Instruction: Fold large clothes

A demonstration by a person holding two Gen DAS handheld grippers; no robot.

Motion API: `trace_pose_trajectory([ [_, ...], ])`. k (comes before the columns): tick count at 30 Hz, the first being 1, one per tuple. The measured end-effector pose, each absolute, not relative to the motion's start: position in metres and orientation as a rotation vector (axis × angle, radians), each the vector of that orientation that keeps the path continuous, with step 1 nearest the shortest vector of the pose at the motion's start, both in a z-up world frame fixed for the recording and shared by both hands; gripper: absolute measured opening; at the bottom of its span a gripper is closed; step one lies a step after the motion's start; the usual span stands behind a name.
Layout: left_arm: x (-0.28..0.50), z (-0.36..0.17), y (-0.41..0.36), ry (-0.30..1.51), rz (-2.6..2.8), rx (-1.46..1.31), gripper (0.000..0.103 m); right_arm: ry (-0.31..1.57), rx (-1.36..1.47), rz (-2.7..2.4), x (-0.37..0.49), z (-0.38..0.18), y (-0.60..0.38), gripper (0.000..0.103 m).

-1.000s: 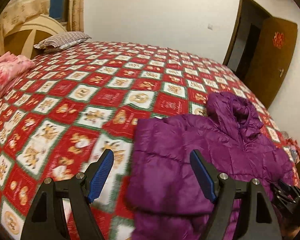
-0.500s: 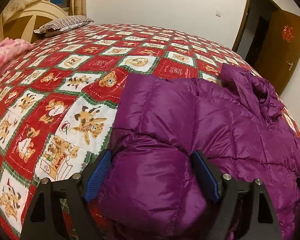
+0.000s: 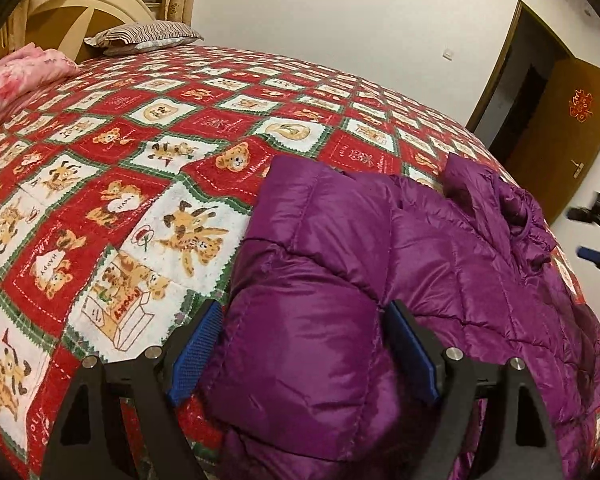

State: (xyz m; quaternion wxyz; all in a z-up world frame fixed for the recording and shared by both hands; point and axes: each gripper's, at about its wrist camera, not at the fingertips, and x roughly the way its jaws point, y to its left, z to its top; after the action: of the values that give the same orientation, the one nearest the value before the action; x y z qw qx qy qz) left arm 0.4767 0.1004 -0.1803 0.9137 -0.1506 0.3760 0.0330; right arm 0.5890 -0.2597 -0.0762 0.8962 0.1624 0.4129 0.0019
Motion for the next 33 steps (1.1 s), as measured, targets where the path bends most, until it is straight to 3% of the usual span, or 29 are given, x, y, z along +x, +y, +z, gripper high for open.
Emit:
trace_pose_trajectory([
  [9,0.476,-0.183,0.103,0.754,0.051,-0.335,0.084,0.948,0.405,-0.028,0.674,-0.115,-0.267,0.083],
  [11,0.477,-0.183,0.102,0.754,0.052,-0.331,0.084,0.958,0.385,-0.036,0.681,-0.120,-0.265,0.060],
  [12,0.477,-0.183,0.101,0.756,0.053,-0.326,0.084,0.957,0.372,-0.026,0.683,-0.122,-0.263,0.025],
  [13,0.478,-0.183,0.101,0.756,0.054,-0.323,0.084,0.961,0.362,-0.021,0.683,-0.124,-0.261,0.014],
  [19,0.478,-0.184,0.100,0.760,0.054,-0.314,0.085,0.793,0.255,0.130,0.640,-0.086,-0.234,0.012],
  [26,0.480,-0.185,0.098,0.766,0.060,-0.302,0.086,0.621,0.008,0.422,0.531,-0.028,-0.182,0.012],
  [33,0.480,-0.185,0.097,0.773,0.069,-0.287,0.086,0.663,-0.410,0.534,0.432,-0.077,-0.125,0.012],
])
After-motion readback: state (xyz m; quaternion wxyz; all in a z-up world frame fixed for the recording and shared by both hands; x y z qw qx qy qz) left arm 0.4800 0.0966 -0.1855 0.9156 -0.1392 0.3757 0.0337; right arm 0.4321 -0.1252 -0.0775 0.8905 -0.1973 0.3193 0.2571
